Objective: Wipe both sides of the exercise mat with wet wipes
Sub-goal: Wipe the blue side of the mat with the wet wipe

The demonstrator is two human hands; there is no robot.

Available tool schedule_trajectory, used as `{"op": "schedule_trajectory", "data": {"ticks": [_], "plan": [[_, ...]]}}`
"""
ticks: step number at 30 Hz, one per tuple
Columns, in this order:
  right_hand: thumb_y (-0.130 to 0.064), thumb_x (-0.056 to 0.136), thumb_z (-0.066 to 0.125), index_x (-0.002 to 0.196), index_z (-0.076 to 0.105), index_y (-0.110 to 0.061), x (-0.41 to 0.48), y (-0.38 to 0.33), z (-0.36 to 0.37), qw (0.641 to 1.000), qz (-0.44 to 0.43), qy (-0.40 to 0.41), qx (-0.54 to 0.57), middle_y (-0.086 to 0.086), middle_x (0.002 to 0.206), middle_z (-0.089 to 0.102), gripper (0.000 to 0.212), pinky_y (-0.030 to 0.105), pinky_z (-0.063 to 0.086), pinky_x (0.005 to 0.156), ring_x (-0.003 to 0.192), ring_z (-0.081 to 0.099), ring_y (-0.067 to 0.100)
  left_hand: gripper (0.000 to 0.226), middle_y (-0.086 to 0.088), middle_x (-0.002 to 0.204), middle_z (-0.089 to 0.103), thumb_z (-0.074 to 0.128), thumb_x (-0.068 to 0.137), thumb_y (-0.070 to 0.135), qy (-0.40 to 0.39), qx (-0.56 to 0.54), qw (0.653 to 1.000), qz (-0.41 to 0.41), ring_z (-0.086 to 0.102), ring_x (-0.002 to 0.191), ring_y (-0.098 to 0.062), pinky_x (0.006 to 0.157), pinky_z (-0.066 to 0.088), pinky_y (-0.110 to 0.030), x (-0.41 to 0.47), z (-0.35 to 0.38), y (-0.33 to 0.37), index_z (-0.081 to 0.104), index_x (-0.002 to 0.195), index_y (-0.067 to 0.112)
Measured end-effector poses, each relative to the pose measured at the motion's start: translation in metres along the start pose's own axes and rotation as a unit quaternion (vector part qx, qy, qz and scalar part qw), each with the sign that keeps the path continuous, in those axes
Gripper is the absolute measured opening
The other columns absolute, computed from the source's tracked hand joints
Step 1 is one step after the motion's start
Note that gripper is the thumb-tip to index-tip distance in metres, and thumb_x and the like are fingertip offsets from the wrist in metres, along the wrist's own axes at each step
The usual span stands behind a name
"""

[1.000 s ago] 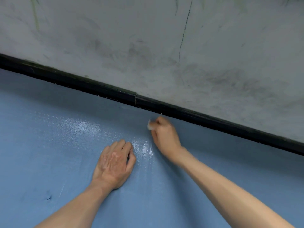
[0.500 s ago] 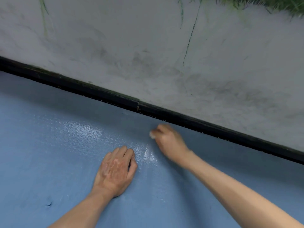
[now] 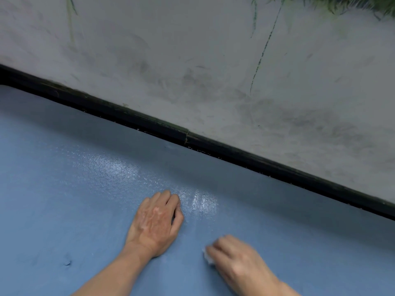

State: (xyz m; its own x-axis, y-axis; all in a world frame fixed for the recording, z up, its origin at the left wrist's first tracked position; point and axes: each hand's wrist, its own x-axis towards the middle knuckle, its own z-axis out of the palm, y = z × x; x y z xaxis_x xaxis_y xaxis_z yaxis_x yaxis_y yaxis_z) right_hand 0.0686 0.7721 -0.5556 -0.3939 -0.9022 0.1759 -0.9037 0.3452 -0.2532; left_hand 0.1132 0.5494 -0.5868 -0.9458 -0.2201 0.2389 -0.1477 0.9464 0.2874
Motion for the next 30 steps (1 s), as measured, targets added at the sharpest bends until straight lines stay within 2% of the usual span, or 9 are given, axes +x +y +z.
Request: {"op": "schedule_trajectory", "data": {"ticks": [4,9,13,16,19,21,23,26,30], "plan": [[-0.007,0.079,0.061,0.08,0.063,-0.015,0.065,0.068,-0.002,0.994,0.058,0.038,-0.09,0.001,0.072,0.052,0.008,0.032,0.042,0.049,0.069,0.046,0.023,0.019,0.004,0.074,0.046,0.038,0.088,0.03,0.003,-0.003,1.0,-0.002,0.049,0.067,-0.02,0.06,0.042,-0.035,-0.001,-0.001,0.0,0.05,0.076,0.023],[0.012,0.037,0.082,0.072,0.068,-0.01,0.112,0.098,-0.01,0.971,0.152,0.027,-0.183,0.004,0.062,0.053,0.044,0.022,0.037,0.048,0.058,0.051,0.023,0.019,0.005,0.073,0.046,0.038,0.089,0.03,0.008,-0.005,1.0,-0.001,0.05,0.066,-0.019,0.06,0.043,-0.035,-0.001,-0.002,0.0,0.05,0.076,0.022],[0.01,0.054,0.08,0.08,0.066,-0.005,0.084,0.068,-0.007,0.98,0.16,0.025,-0.113,0.005,0.069,0.052,0.034,0.026,0.036,0.042,0.06,0.052,0.026,0.018,0.005,0.073,0.046,0.038,0.088,0.03,0.006,-0.01,1.0,-0.001,0.05,0.065,-0.02,0.059,0.043,-0.036,0.0,-0.002,-0.001,0.05,0.076,0.022],[0.003,0.074,0.07,0.08,0.057,-0.012,0.036,0.033,-0.003,0.993,0.106,0.018,-0.043,0.001,0.076,0.045,0.02,0.031,0.039,0.045,0.066,0.046,0.022,0.018,0.004,0.073,0.047,0.039,0.087,0.03,0.006,-0.012,1.0,0.001,0.05,0.065,-0.02,0.059,0.044,-0.036,0.001,-0.002,-0.001,0.05,0.075,0.022],[-0.023,0.101,0.044,0.086,0.056,-0.02,-0.003,0.003,-0.009,0.997,0.078,-0.004,0.031,-0.009,0.087,0.047,0.02,0.015,0.04,0.056,0.073,0.046,0.008,0.017,0.004,0.074,0.047,0.039,0.087,0.03,0.005,-0.012,1.0,0.001,0.05,0.065,-0.02,0.059,0.044,-0.036,0.0,-0.001,0.0,0.049,0.075,0.022],[-0.028,0.1,0.044,0.089,0.057,-0.021,-0.002,0.01,-0.011,0.997,0.068,-0.01,0.038,-0.01,0.091,0.047,0.018,0.014,0.04,0.059,0.074,0.048,0.007,0.017,0.004,0.074,0.047,0.039,0.087,0.03,0.002,-0.012,1.0,0.0,0.05,0.066,-0.02,0.06,0.044,-0.036,0.0,0.0,0.0,0.049,0.076,0.023],[-0.018,0.09,0.052,0.089,0.059,-0.014,0.019,0.032,-0.011,0.998,0.062,0.0,0.019,-0.001,0.087,0.052,0.008,0.026,0.047,0.054,0.071,0.053,0.02,0.017,0.005,0.073,0.046,0.038,0.088,0.03,0.001,-0.012,1.0,0.0,0.05,0.066,-0.02,0.06,0.044,-0.036,-0.001,0.0,0.0,0.049,0.076,0.023],[-0.002,0.078,0.063,0.083,0.064,-0.009,0.067,0.071,-0.008,0.992,0.118,0.022,-0.038,0.007,0.079,0.056,0.009,0.031,0.045,0.047,0.065,0.056,0.031,0.019,0.005,0.072,0.046,0.038,0.088,0.03,0.004,-0.012,1.0,-0.001,0.049,0.065,-0.019,0.059,0.042,-0.034,-0.002,-0.002,0.001,0.049,0.075,0.023],[0.007,0.076,0.069,0.084,0.07,-0.004,0.102,0.094,-0.004,0.978,0.192,0.056,-0.053,0.009,0.077,0.059,0.014,0.029,0.044,0.052,0.067,0.058,0.032,0.019,0.005,0.073,0.046,0.037,0.089,0.031,-0.001,-0.01,1.0,-0.002,0.049,0.066,-0.02,0.06,0.041,-0.034,-0.001,-0.002,0.0,0.048,0.076,0.023]]}}
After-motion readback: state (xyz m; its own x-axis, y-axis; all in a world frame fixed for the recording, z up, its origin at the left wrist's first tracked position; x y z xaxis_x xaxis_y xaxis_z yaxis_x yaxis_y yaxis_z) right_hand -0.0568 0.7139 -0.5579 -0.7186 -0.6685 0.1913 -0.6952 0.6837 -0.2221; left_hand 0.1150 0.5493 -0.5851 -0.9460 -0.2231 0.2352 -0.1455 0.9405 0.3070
